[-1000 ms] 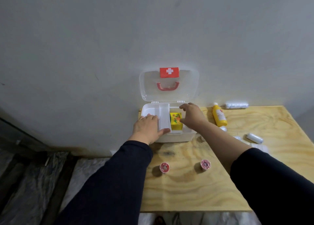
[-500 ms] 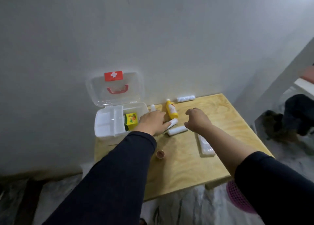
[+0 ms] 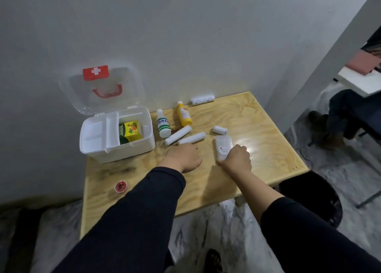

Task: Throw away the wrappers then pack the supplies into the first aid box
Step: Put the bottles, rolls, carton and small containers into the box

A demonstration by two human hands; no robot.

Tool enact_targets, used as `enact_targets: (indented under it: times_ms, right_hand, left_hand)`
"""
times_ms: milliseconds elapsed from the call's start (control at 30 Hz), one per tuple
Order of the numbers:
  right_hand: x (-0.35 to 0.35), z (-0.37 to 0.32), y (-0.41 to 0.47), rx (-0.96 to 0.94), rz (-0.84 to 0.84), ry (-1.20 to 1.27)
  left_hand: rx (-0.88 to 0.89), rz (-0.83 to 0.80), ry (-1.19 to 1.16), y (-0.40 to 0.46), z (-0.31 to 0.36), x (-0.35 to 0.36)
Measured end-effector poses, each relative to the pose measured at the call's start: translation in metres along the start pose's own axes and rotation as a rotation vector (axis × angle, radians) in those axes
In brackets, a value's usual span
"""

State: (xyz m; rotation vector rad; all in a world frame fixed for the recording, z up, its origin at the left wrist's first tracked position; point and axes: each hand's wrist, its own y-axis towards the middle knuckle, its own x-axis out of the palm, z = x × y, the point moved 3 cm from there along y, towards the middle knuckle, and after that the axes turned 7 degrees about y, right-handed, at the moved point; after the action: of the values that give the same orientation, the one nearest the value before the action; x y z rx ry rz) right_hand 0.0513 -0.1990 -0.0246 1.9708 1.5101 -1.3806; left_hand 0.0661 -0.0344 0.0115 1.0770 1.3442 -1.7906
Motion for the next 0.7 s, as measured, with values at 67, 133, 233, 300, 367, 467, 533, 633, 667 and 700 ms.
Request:
enact_targets:
  times_ms: [67,133,233,300,367,467,533,633,667,700]
  right_hand:
    - [0.003,0.005,0.001,0.033,-0.007,0.015]
    - [0.002,0.009,0.001,0.034,-0.028,0.016]
    - [-0.007,0.013,0.001,0.016,-0.067,0.025]
    - [-0.018,0.009,0.003,-0.026,-0.079,0.006]
    - [-0.031,-0.004,0.004,-0.103,-0.065,-0.015]
    - [-0.049,-0.036,0.002,-0.255,-0.066,-0.013]
    - [-0.057,-0.060,-0.003,-0.362,-0.068,-0.017]
    - [-0.058,-0.098,-0.014,-0.508,-0.093,-0.044]
    - [-0.056,-0.110,-0.018,-0.551,-0.108,-0.069]
    - [-0.053,-0.123,-0.022,-0.590,-0.121,-0.100]
  left_hand:
    - [-0.028,-0.004,-0.007,-0.002,-0.001,0.005]
    - [-0.043,-0.005,-0.015,-0.002,-0.002,0.009]
    - [-0.049,0.017,-0.031,-0.002,-0.003,0.006]
    - [-0.040,0.058,-0.024,-0.004,-0.007,-0.002]
    - [-0.045,0.089,-0.036,-0.009,-0.014,-0.014]
    - [-0.072,0.145,-0.060,-0.015,-0.035,-0.030]
    - [-0.112,0.184,-0.062,-0.021,-0.052,-0.040]
    - [-0.188,0.253,-0.086,-0.035,-0.082,-0.052]
    - [-0.219,0.270,-0.088,-0.041,-0.094,-0.054]
    - [-0.251,0.278,-0.086,-0.047,-0.107,-0.054]
